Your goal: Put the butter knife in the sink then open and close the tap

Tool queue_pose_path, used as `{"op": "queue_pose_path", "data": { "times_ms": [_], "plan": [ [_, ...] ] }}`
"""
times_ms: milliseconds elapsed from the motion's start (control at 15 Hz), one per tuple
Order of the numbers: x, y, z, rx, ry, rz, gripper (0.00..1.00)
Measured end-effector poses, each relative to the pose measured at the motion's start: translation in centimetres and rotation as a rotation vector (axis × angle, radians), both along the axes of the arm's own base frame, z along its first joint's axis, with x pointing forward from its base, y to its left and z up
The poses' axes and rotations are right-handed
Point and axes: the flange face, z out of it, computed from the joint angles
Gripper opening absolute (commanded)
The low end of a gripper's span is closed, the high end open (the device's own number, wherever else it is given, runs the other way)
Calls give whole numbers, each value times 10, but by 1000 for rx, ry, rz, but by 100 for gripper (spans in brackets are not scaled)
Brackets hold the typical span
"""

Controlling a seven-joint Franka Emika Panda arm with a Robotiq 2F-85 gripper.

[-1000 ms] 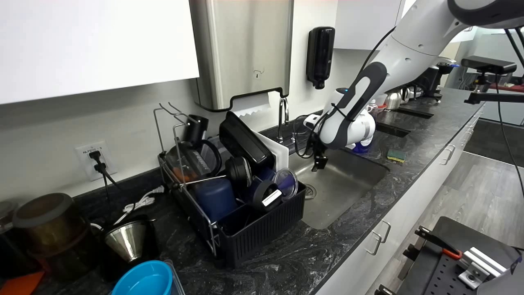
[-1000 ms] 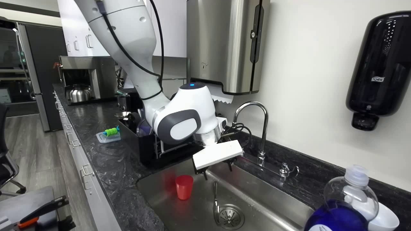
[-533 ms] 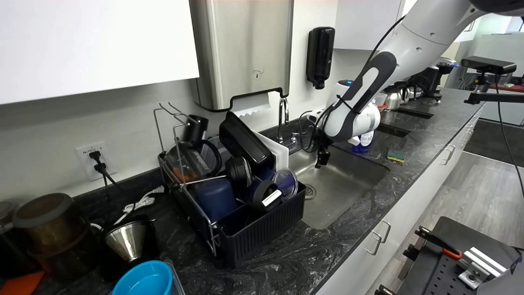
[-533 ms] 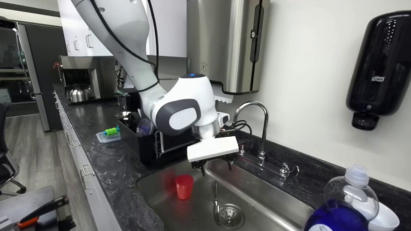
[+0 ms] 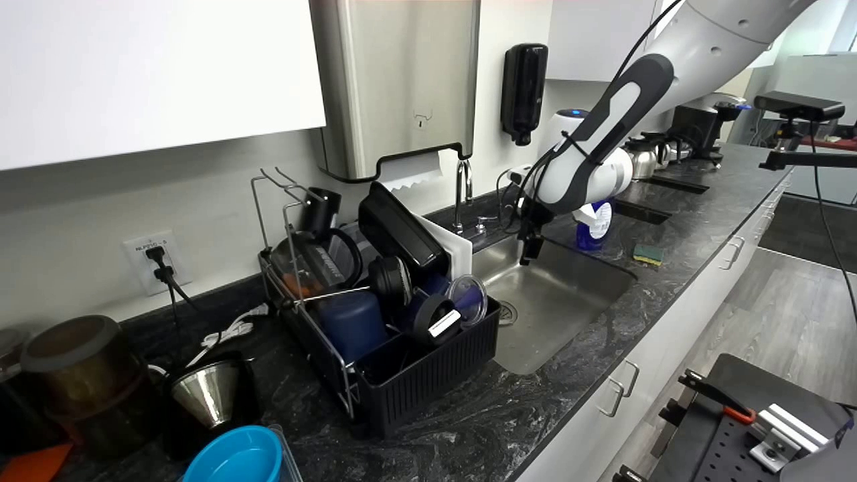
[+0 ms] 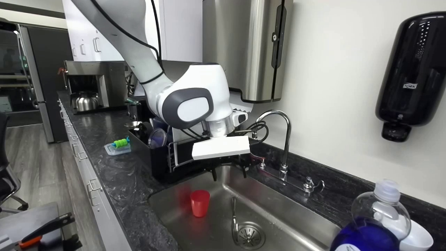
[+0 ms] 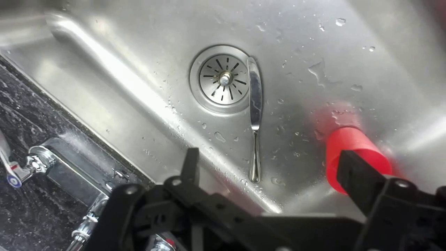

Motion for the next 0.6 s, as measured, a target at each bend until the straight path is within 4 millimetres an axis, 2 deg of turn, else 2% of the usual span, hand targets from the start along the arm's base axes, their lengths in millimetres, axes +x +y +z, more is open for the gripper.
{"op": "queue_pose_path", "data": {
  "times_ms": [333, 600],
  "plan": [
    [-20, 1, 27, 5, 2, -69, 100],
    [-38, -8, 47, 12, -17, -174, 100]
  ]
}}
